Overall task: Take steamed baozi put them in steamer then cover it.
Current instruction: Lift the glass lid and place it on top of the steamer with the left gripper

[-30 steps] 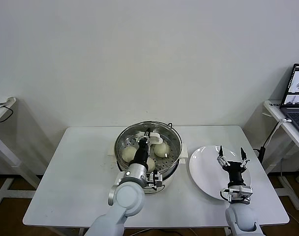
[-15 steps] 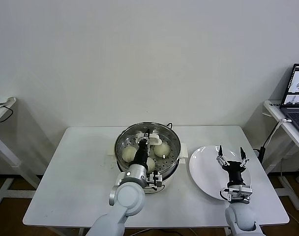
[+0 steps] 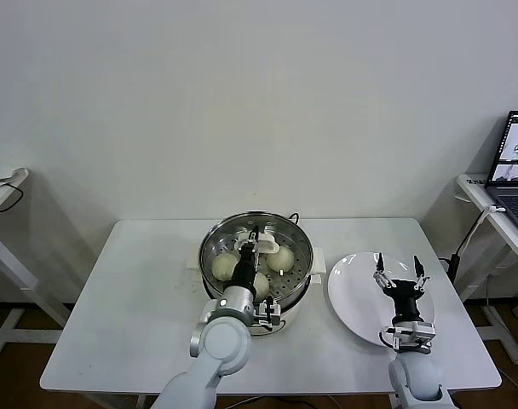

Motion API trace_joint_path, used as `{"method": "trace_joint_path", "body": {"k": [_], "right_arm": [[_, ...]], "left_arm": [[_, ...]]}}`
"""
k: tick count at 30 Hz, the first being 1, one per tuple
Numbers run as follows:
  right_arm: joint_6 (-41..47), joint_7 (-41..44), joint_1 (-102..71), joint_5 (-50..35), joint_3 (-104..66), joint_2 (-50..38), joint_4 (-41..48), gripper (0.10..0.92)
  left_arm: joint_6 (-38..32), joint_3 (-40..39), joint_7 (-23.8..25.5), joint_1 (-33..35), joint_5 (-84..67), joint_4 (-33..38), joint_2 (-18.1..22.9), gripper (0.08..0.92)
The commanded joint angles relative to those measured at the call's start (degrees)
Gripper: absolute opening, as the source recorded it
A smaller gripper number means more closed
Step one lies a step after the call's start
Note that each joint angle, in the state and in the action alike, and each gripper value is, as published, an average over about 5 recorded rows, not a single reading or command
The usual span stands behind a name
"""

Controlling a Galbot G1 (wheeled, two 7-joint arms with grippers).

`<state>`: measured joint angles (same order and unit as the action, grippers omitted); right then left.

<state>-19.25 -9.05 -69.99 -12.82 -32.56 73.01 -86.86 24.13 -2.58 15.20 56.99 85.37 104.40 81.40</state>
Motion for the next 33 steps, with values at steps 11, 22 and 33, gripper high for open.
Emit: {"method": "trace_joint_path", "body": {"k": [11, 22, 33], "right_arm": [[0.0, 0.1, 0.2, 0.0, 0.5, 0.3, 0.2, 0.823], [0.1, 0.0, 0.8, 0.2, 1.1, 0.5, 0.1, 0.823], [1.7, 0.1, 0.0, -0.2, 1.8, -0.2, -1.3, 0.823]], "left_arm": [[-0.1, 0.1, 0.4, 1.9, 1.6, 2.7, -0.4, 0.328], [0.9, 0.2, 1.4, 7.4, -4.3, 15.3, -5.9, 0.637], [-4.8, 10.1, -5.4, 16.2, -38.9, 26.0, -13.1, 0.821]]}}
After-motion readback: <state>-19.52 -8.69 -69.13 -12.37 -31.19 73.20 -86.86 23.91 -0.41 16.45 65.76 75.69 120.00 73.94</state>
